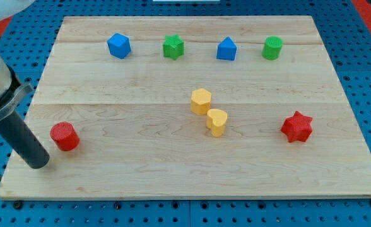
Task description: Slide the red circle to the parallel left of the yellow heart
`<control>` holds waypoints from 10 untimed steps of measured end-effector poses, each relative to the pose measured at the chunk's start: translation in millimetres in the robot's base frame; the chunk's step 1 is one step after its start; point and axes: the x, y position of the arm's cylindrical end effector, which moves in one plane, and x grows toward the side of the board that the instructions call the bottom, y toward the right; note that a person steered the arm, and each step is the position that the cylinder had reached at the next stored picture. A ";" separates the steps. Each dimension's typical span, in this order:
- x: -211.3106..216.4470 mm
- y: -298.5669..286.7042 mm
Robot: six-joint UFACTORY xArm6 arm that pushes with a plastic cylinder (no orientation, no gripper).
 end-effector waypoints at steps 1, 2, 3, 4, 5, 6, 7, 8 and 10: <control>-27.5 0.0; -27.5 0.0; -27.1 0.3; -29.5 13.3; -32.6 31.7; -49.0 49.2; -67.0 53.2; -78.8 46.9; -94.1 16.9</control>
